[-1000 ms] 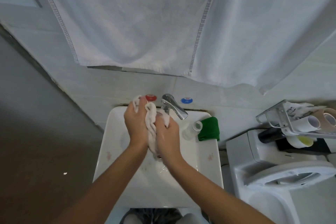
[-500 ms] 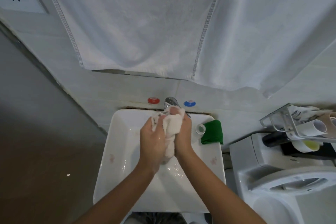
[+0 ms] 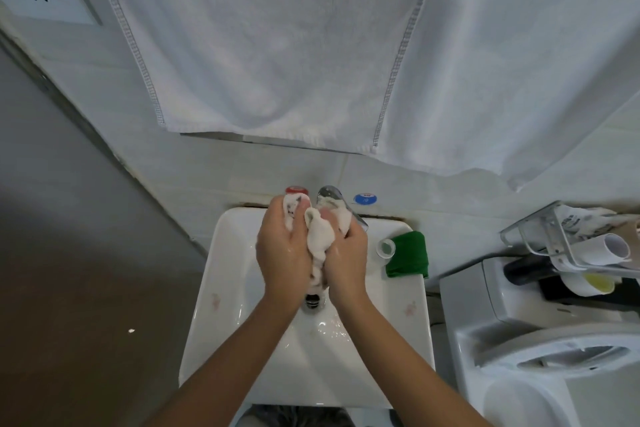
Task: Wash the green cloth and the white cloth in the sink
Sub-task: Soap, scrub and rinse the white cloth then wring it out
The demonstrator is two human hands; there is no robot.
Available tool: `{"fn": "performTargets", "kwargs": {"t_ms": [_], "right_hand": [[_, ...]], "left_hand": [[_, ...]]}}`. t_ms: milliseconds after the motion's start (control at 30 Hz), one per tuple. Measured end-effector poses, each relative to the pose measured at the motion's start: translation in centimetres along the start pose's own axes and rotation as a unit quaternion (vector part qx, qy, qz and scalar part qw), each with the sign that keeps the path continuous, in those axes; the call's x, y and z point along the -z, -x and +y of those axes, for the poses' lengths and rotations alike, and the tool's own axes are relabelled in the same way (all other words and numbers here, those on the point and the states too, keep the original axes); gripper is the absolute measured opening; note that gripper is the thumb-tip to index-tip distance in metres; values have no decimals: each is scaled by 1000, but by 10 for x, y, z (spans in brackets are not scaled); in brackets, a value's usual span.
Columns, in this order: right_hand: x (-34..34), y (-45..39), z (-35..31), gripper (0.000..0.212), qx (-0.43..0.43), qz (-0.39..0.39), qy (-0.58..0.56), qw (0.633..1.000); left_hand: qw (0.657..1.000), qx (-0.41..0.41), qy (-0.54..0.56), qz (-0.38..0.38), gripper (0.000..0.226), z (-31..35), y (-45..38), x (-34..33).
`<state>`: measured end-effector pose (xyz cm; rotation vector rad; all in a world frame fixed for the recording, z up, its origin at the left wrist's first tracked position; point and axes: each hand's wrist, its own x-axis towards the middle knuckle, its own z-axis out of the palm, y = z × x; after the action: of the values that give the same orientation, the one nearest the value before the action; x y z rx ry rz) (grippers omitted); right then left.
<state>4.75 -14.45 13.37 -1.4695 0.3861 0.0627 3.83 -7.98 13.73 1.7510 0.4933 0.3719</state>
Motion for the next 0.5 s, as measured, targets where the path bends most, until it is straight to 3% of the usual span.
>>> {"fn": "performTargets", "kwargs": {"t_ms": [100,167,267,367,500], "right_hand": [[-3,-14,-11,24,15,74,-38,996],[-5,-10,-14,24,17,41,-56,997],[-6,16,-5,17,25,-14,23,999],[-6,10,-2,20,27,15,53,998],[-10,-10,-10,26,9,79,7,997]], "left_hand": [[999,-45,-11,-16,47,1,41,-17],[998,-62,-10,20,37,2,42,-17],[999,11,4,48,21,-1,-1,-4],[1000,16,-5,24,29,-4,-2,0],[999,2,39,34,25,6,30,-8]]}}
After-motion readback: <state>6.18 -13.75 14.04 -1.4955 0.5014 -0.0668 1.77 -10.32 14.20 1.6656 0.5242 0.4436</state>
